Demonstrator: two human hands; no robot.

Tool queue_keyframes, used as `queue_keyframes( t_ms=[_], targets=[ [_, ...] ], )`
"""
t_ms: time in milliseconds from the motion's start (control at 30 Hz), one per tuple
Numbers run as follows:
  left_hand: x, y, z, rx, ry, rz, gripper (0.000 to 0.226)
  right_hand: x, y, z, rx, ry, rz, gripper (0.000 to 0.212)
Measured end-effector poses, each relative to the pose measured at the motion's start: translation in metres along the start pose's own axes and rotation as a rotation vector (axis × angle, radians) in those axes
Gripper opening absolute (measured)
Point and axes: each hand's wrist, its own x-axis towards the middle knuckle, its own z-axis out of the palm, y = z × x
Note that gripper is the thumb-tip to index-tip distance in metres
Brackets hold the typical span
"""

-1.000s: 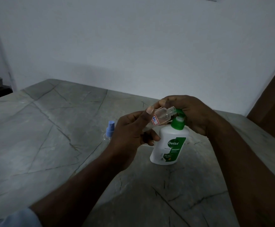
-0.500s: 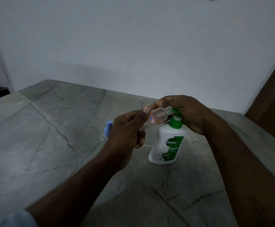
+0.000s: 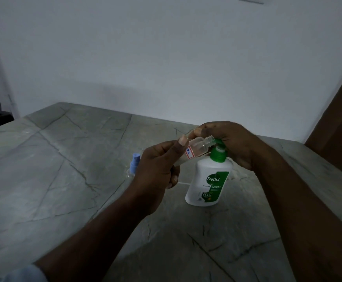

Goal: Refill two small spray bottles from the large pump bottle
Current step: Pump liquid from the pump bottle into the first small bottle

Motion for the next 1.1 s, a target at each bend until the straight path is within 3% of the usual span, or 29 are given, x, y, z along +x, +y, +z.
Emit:
queue_keyframes(
  t_ms=[267, 567, 867, 1100],
  targets=[
    [-0.001, 0.0, -0.001, 0.023, -0.014, 0.007, 0.052, -0.002, -0.008, 0.0, -0.118, 0.029, -0.024, 0.023],
    [-0.001, -0.001, -0.001, -0.01, -0.009, 0.011, 0.047, 0.0, 0.002, 0.002, 0.009, 0.024, 0.025, 0.026],
    [-0.001, 0.001, 0.001, -0.015, -0.03, 0.042, 0.046, -0.002, -0.009, -0.004, -0.08, 0.003, -0.072, 0.021],
    [0.0, 0.0, -0.002, -0.013, -0.03, 0.053, 0.046, -0.003, -0.003, 0.005, 0.014, 0.027, 0.007, 0.026]
  ],
)
